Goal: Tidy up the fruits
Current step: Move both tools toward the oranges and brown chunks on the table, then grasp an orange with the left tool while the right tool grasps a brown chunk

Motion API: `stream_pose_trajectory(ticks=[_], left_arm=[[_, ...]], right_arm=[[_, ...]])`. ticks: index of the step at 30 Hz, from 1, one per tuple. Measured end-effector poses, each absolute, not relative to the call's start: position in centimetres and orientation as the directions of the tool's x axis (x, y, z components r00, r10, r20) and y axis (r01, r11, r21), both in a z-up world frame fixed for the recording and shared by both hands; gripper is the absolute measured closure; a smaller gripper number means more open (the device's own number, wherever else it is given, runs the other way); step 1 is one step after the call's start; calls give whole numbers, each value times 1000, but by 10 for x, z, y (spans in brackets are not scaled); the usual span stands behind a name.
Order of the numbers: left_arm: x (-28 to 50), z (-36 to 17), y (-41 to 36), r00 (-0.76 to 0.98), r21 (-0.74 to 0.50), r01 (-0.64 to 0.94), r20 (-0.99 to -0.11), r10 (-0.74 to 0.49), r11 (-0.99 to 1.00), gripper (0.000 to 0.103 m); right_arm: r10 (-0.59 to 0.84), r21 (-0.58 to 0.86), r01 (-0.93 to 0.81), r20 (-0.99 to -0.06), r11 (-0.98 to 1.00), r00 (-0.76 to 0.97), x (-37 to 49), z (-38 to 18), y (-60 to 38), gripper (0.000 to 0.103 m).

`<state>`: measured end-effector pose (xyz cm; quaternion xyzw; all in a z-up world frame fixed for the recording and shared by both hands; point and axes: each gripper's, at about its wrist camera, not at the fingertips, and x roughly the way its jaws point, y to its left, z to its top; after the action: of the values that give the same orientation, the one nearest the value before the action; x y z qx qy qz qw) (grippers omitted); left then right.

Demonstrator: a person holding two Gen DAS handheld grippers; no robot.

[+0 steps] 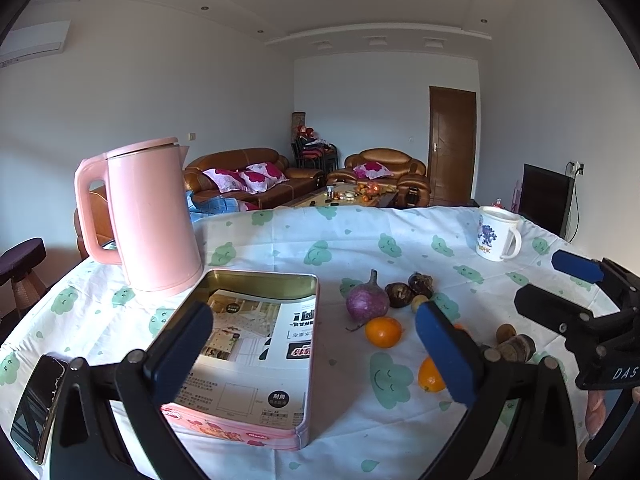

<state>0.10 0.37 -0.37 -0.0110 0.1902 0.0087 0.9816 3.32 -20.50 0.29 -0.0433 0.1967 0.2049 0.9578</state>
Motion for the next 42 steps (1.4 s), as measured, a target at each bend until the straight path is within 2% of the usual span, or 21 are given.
stream_pose_trajectory(ticks=[26, 36, 42], left_arm=[[2, -18, -1, 919, -2, -7, -394, 6, 1000, 0], [13, -32, -24, 893, 15, 44, -449, -32, 999, 0], [24, -48, -41, 852, -3, 118, -514, -103, 993, 1]], right_arm=[[362, 6, -395, -412, 919, 836, 34, -7, -211, 1], [289, -16, -330, -444, 944, 848, 35, -27, -234, 1], [262, -17, -310, -492, 951, 830, 39, -51, -247, 1]])
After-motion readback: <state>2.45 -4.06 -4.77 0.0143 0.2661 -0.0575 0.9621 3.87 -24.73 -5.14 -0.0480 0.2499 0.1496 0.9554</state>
